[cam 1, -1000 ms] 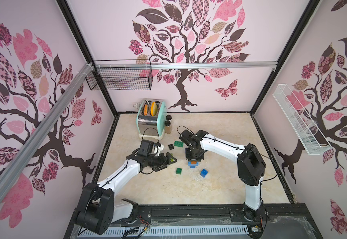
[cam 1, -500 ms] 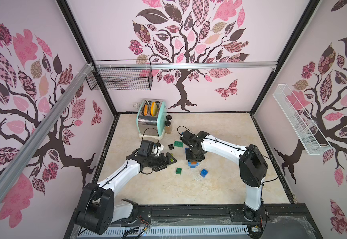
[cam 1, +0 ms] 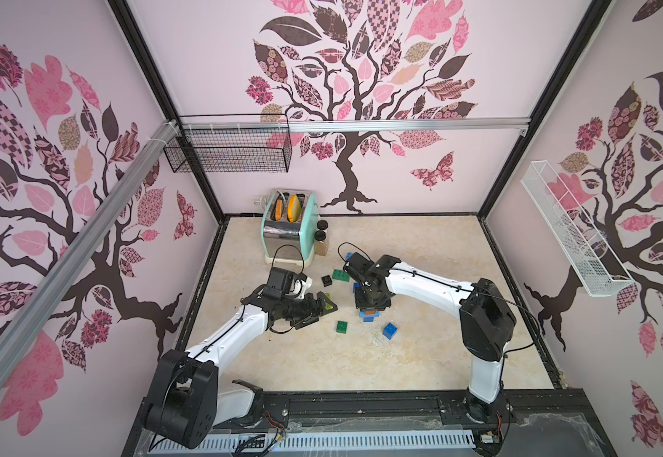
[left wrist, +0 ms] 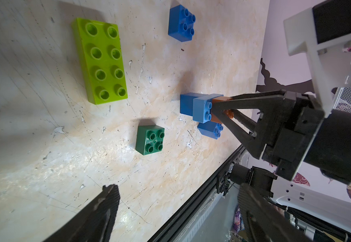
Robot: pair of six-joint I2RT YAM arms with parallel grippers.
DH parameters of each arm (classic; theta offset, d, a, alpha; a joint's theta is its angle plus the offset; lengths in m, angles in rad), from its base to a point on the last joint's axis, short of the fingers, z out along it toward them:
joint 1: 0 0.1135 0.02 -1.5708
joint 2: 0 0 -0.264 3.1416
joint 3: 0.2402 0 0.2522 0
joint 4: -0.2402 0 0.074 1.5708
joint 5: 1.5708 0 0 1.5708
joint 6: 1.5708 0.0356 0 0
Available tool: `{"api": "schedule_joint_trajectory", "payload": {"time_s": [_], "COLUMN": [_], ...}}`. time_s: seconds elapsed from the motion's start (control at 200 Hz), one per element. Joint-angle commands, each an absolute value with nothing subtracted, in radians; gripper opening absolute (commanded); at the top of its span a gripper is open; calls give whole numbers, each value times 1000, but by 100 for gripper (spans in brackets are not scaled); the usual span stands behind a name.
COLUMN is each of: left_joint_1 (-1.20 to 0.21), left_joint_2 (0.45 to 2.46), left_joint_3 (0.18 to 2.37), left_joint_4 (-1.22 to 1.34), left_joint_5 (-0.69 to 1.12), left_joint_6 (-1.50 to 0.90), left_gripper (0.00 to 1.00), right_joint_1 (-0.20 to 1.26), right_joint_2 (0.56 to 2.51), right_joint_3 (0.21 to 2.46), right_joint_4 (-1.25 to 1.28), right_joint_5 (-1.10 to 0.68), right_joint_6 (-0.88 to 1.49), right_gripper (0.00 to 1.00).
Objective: Assemble the letter f with lego
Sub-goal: Assemble the lego brick with the lego brick.
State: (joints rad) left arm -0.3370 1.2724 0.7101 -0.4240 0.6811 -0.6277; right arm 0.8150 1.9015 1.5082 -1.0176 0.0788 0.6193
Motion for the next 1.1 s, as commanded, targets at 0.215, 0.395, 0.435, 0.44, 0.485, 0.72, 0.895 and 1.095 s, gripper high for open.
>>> {"api": "schedule_joint_trajectory", "payload": {"time_s": [0.215, 0.395, 0.435, 0.44, 0.485, 0.72, 0.895, 1.095], "left_joint_1": [-334, -333, -333, -333, -333, -333, -333, -332], "left_joint_2": [1269, 1267, 1267, 1268, 1267, 1277, 1277, 1270], "left_joint_3": [704, 706, 706, 706, 706, 707, 710, 710], "left_joint_4": [-431, -435, -436, -436, -435, -434, -438, -447], "left_joint_5": [666, 663, 660, 660, 660, 662, 660, 654], "left_joint_6": [-613, -609, -609, -609, -609, -610, -606, -604], "left_gripper": [92, 92, 92, 92, 92, 92, 92, 92], "right_joint_1": [820, 831, 834, 834, 835, 841, 841, 838], "right_joint_2": [1998, 1998, 1992, 1991, 1985, 2012, 2032, 1983], "right_joint_3": [1471, 1431, 1415, 1414, 1396, 1382, 1413, 1489], "right_joint_4": [-1088, -1066, -1059, -1058, -1048, -1035, -1053, -1081], "right_joint_5": [71, 79, 90, 91, 88, 58, 52, 82], "right_joint_6": [607, 624, 628, 629, 634, 631, 611, 609], "right_gripper": [28, 28, 28, 28, 28, 28, 28, 29]}}
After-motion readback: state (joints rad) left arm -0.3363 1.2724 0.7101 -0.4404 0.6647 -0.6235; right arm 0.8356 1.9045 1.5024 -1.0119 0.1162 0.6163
